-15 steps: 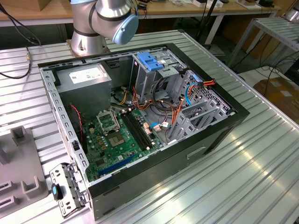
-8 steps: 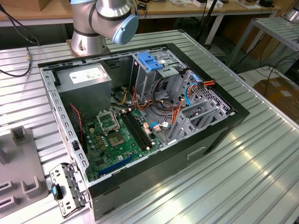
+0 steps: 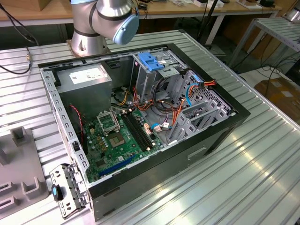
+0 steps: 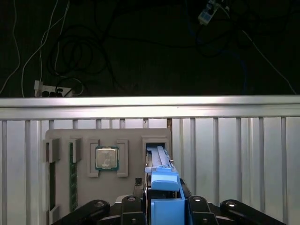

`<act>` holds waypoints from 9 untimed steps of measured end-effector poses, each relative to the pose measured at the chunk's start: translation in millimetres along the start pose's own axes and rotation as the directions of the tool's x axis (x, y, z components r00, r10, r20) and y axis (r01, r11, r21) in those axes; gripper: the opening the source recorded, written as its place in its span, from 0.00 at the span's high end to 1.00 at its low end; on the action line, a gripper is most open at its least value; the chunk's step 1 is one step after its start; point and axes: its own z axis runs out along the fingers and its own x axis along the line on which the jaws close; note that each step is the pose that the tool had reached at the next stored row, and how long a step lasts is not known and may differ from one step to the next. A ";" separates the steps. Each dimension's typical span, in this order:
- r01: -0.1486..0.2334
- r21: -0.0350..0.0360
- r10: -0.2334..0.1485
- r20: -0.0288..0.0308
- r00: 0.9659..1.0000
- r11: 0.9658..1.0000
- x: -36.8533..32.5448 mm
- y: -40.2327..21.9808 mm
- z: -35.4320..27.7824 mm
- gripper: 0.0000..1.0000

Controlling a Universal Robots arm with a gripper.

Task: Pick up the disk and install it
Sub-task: 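Pick up the disk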

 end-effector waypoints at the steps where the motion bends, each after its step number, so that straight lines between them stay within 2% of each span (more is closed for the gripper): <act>1: 0.000 0.000 0.000 0.000 1.000 1.000 0.0 0.0 -1.4 0.63; 9: 0.000 0.000 0.000 0.000 1.000 1.000 -0.1 0.2 -14.6 0.63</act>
